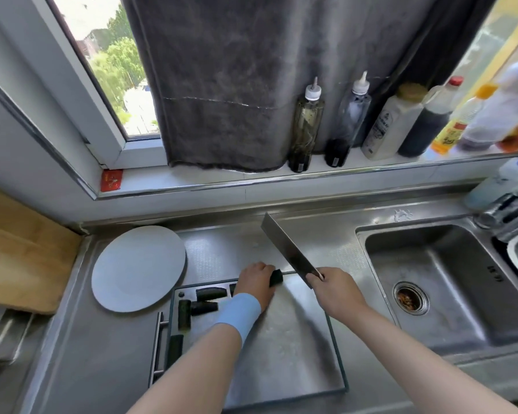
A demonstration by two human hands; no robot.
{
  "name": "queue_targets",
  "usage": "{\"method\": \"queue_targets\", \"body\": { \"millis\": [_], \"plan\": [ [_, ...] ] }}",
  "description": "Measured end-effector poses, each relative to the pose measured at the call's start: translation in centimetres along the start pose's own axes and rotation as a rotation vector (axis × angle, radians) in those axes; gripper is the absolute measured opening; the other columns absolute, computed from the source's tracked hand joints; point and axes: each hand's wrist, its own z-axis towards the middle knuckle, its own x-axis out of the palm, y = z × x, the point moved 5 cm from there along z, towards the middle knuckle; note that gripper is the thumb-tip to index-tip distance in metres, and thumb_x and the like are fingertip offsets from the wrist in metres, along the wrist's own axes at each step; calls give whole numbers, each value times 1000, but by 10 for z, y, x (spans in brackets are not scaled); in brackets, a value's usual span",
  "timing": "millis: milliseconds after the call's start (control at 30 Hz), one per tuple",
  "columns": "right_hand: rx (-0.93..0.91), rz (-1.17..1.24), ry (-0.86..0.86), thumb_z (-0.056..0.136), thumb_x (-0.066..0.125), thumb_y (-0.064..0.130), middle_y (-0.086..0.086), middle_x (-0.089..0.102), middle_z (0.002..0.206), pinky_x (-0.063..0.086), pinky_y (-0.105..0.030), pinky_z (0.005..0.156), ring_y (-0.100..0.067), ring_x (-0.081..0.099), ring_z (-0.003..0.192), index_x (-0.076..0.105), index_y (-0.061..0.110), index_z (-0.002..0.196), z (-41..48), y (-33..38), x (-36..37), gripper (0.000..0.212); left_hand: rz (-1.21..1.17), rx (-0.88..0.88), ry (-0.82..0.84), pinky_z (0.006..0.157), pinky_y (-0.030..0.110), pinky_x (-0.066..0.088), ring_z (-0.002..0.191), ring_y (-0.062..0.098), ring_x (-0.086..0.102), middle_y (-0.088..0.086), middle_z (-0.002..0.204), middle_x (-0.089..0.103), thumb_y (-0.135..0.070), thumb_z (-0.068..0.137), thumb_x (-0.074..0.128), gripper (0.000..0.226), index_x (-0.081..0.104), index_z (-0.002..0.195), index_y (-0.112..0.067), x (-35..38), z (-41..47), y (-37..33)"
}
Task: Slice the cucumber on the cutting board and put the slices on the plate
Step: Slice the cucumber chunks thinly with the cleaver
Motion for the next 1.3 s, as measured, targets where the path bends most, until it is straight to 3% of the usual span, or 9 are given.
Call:
{"method": "queue_targets", "body": {
  "millis": [233,333,467,633,733,833,1000,1167,1300],
  "plan": [
    [-13,-51,39,96,53,31,4,54,61,33,-30,52,-18,49,58,47,20,61,-5,-8,0,37,-18,124,-10,104,27,26,122,18,43,-5,131,52,-22,92,55,41,51,133,-26,10,-27,9],
    [-1,-84,93,94,52,35,3,56,60,35,-30,53,-20,50,56,51,16,63,-9,-7,10,36,-72,156,-16,103,25,31,122,17,43,-5,130,52,-19,92,56,40,53,132,-24,14,-53,23],
    [-31,-157,163,89,51,34,6,45,53,30,-29,52,-18,41,53,39,19,60,-23,1,26,35,-128,206,-84,102,20,33,119,15,46,-6,130,51,-16,91,58,40,57,131,-21,19,-87,42],
    [-55,-200,214,88,51,34,5,50,55,33,-29,53,-18,45,55,45,19,60,-42,9,50,32,-127,314,-161,89,32,51,101,19,57,-1,114,61,-6,78,70,41,65,117,-18,23,-120,57],
    [-53,-218,214,88,50,36,6,51,53,34,-29,52,-16,44,53,46,20,60,-54,8,62,33,-122,369,-233,90,32,49,102,19,56,1,111,63,2,69,74,48,66,113,-17,25,-134,59],
    [-35,-246,221,88,50,38,8,53,51,35,-28,51,-14,45,48,45,22,59,-67,4,74,34,-130,360,-311,95,29,41,110,22,52,4,116,61,6,66,73,51,66,113,-14,29,-143,62],
    [-2,-271,208,90,48,35,3,57,60,36,-30,52,-18,48,54,48,19,64,-84,-8,87,30,-194,332,-351,82,32,52,102,23,53,5,109,58,6,66,79,46,68,108,-9,39,-153,65],
    [5,-302,202,90,48,35,0,67,71,44,-29,57,-22,63,70,58,15,76,-90,-17,91,26,-236,309,-374,85,25,49,104,21,51,4,111,55,3,71,79,39,66,107,-6,49,-154,65],
    [-40,-303,246,89,46,34,-2,68,72,45,-32,57,-22,62,67,59,14,77,-91,-23,94,27,-240,290,-422,79,31,53,100,24,54,6,108,55,4,73,78,35,67,105,-4,52,-157,59]
  ]
}}
